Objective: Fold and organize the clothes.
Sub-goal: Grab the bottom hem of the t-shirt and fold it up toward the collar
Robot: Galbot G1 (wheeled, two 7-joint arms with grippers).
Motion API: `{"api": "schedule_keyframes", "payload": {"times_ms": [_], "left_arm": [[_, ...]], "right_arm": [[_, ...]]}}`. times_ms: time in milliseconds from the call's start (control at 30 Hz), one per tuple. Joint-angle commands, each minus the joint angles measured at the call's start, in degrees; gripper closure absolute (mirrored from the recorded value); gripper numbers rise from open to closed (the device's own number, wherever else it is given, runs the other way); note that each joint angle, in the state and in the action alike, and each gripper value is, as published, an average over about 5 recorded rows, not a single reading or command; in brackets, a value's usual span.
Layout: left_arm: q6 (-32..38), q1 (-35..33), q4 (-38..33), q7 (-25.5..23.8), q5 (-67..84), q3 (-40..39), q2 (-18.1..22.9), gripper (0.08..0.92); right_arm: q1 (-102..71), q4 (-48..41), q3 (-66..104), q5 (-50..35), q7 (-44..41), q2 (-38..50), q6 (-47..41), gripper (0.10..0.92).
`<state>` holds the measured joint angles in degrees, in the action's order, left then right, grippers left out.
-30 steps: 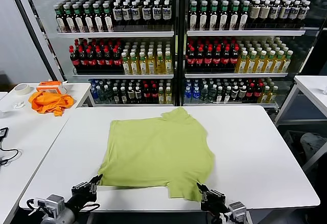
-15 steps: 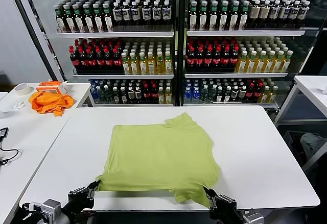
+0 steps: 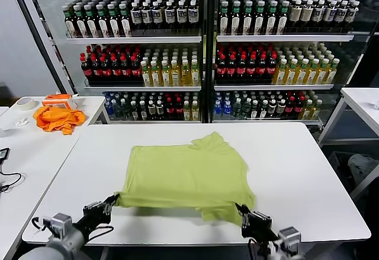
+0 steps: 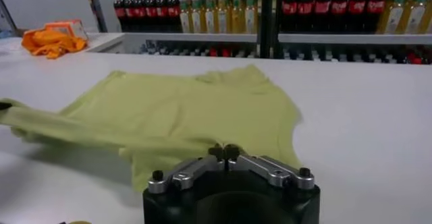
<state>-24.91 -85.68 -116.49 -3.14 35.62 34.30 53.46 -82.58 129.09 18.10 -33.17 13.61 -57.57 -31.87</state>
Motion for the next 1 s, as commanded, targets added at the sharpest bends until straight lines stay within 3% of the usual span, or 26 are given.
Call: {"api": "schedule_keyframes", "payload": {"times_ms": [33,300,767,867,1000], "left_arm": [[1.0,11.8,7.6,-1.4,2.3,-4.6,-0.4,0.917],[2.1,18.4,14.3,-1.8,2.1,-8.9,0.2,0.917],[2.6,24.2,22.3,-3.5,-1.1,-13.4,2.0,0.917],[3.2,25.3,24.1,-3.5,-1.6,-14.2,2.2,0.904],[3.3,26.3,25.5,-2.8,-2.5,-14.5,2.5,0.818]], "right_arm": [[8.7,-5.6,-1.1,-1.8,0.1,0.1,-0.8,0.92],[11.9,-11.2,-2.4,-1.7,-1.2,-1.5,-1.1,0.92],[14.5,-17.5,-4.9,-1.2,-1.9,-3.7,-0.3,0.919],[15.3,-18.4,-5.4,-1.2,-2.1,-3.9,-0.4,0.881],[15.9,-19.4,-5.8,-1.1,-2.0,-4.1,-1.1,0.768]]}}
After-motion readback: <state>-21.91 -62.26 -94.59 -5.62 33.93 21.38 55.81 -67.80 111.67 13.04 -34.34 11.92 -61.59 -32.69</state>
